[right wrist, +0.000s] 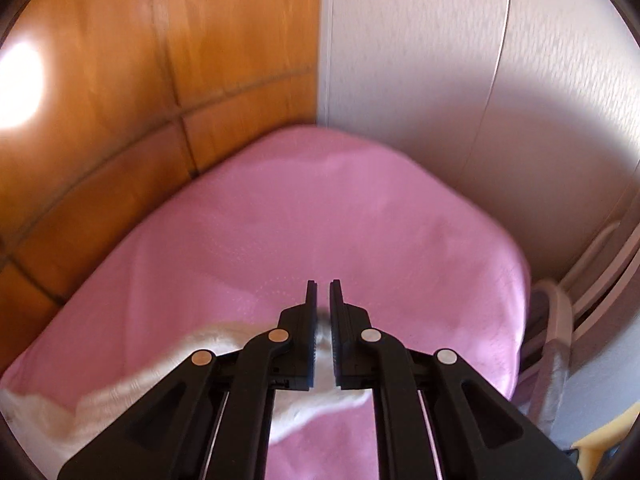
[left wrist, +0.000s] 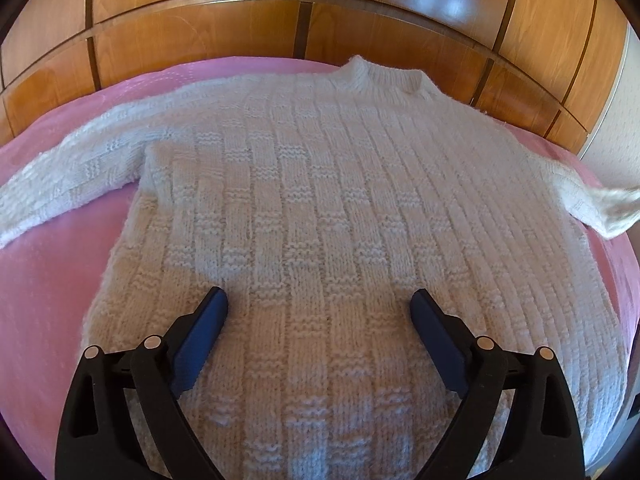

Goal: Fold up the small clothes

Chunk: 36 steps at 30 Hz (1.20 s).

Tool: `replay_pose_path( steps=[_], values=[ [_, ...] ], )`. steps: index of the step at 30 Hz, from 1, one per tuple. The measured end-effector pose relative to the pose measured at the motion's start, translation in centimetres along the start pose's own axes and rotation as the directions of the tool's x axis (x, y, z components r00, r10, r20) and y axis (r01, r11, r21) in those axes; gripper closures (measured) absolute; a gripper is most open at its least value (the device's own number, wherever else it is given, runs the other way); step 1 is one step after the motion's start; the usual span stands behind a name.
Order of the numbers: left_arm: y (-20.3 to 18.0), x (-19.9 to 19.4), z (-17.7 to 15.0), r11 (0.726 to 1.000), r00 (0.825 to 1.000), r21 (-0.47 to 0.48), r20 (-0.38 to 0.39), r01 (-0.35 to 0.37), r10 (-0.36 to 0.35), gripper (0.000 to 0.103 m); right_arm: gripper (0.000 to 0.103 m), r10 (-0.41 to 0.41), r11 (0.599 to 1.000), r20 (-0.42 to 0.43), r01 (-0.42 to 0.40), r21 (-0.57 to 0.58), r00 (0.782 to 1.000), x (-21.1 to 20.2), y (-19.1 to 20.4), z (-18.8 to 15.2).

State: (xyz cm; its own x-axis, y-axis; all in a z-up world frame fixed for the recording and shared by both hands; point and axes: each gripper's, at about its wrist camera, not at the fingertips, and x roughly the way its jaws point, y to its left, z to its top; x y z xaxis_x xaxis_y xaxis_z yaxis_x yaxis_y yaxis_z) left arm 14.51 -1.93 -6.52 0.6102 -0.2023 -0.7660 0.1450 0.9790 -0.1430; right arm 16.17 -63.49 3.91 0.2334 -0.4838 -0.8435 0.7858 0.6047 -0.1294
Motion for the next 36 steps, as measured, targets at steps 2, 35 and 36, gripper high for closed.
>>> replay_pose_path(
  steps=[2, 35, 36],
  values=[
    [0.0, 0.0, 0.0, 1.0, 1.0, -0.001, 0.001, 0.001, -0.001, 0.011, 0.041, 0.011, 0.998, 0.019, -0.012, 0.06, 1.0, 0.4, -1.2, -0.8],
    [0.2, 0.3, 0.0, 1.0, 1.0, -0.004, 0.004, 0.014, -0.014, 0.008, 0.038, 0.198, 0.979, -0.067, -0.201, -0.041, 0.978, -0.8, -1.3, -15.3],
    [0.3, 0.2, 0.0, 1.0, 1.0, -0.005, 0.004, 0.017, -0.017, 0.008, 0.039, 0.258, 0.961, -0.082, -0.264, -0.077, 0.963, -2.3, -0.4, -16.2]
  ],
)
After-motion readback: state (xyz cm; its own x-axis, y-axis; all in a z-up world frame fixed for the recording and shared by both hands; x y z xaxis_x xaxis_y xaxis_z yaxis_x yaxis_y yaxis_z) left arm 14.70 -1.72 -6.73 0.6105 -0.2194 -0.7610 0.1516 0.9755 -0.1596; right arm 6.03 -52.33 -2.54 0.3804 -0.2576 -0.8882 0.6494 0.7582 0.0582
